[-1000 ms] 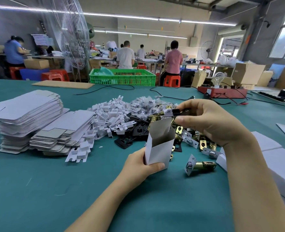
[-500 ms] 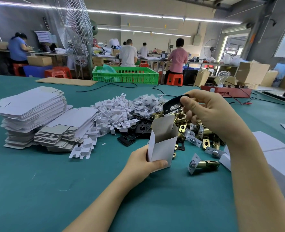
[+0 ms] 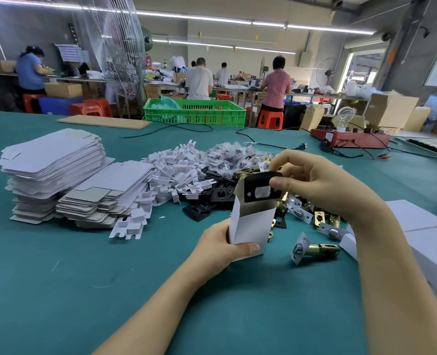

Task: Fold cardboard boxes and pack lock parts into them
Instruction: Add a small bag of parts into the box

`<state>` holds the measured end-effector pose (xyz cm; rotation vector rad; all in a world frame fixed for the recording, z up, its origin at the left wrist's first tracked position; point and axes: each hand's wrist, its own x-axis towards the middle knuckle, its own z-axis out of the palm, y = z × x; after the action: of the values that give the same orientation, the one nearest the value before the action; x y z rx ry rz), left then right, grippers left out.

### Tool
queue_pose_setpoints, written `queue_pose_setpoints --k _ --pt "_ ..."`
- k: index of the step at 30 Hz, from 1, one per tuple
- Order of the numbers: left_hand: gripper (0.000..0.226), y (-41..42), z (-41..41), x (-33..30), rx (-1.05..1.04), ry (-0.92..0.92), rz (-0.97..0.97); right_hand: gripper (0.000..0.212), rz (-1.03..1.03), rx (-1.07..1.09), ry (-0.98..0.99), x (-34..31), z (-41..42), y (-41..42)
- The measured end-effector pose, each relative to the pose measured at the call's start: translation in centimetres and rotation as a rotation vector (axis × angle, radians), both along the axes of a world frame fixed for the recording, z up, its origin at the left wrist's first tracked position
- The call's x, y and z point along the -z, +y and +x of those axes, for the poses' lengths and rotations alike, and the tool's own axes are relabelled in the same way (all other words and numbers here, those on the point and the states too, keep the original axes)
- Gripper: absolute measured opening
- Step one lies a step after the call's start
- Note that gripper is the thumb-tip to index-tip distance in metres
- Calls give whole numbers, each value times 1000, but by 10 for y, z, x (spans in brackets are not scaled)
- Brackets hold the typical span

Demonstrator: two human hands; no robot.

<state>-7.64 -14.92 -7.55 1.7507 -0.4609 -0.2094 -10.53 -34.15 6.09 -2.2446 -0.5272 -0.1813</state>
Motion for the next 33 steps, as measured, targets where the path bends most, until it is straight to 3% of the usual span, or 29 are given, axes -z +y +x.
queue_pose_setpoints --k 8,22,27,33 --pt "34 0 1 1 11 2 -14 9 -126 6 -55 3 7 10" --pt "40 -1 0 1 12 34 -39 9 -141 40 100 8 10 2" --pt "36 0 0 1 0 38 -36 6 -57 103 40 3 5 -11" --pt "34 -1 -3 -1 -13 30 -28 10 293 396 -103 12 11 -20"
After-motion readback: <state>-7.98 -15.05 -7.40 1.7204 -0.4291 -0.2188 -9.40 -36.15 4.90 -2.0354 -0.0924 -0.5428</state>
